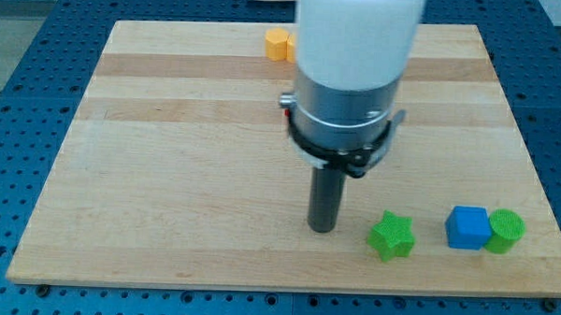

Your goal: Move the green star to the left of the blue cube

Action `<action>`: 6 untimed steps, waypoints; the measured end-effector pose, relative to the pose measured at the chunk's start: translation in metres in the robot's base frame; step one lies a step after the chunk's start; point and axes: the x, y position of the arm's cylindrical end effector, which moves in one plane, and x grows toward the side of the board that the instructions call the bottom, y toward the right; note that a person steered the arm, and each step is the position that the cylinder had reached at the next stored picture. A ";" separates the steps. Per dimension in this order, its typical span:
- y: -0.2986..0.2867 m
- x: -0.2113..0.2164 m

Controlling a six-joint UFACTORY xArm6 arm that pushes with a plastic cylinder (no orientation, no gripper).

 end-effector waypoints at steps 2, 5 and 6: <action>0.037 0.028; 0.092 0.027; 0.097 0.027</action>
